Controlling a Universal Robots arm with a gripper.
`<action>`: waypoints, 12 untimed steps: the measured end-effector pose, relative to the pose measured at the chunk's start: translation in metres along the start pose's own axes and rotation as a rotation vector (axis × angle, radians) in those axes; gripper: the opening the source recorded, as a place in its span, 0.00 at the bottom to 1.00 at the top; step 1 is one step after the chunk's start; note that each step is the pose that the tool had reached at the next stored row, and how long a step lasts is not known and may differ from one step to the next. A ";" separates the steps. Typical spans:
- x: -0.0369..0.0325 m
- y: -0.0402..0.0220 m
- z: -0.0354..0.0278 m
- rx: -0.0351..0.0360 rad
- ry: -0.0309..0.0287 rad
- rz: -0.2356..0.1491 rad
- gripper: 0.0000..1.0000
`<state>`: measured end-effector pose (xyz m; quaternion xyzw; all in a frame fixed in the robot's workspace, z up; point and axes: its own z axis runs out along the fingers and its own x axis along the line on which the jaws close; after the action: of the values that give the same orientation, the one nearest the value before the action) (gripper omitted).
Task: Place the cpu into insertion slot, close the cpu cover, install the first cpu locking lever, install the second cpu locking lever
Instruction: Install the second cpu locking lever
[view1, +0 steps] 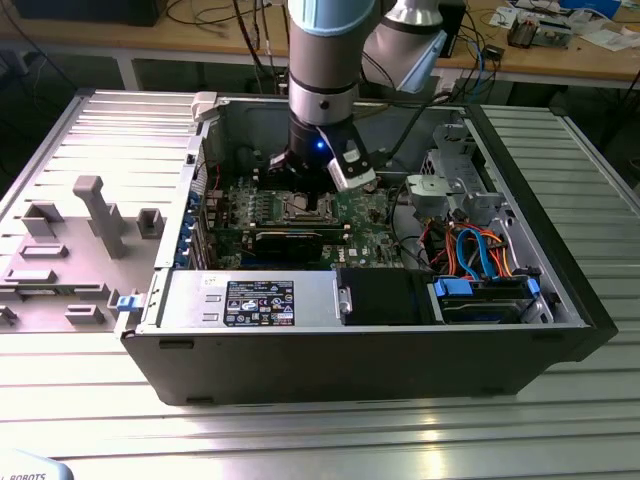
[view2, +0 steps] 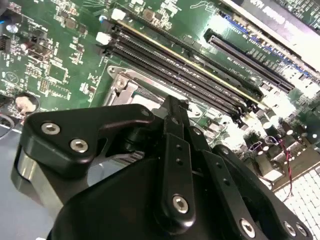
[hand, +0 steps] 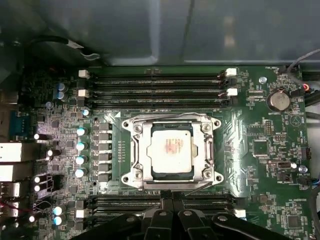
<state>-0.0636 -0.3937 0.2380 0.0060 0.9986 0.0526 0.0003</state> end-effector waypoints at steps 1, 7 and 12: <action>0.0126 -0.0085 0.0108 -0.0078 0.0023 -0.016 0.11; 0.0183 -0.0100 0.0144 -0.0287 0.0170 -0.079 0.11; 0.0184 -0.0130 0.0150 -0.0419 0.0223 -0.078 0.11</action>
<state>-0.0821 -0.4048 0.2217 -0.0338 0.9967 0.0735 -0.0087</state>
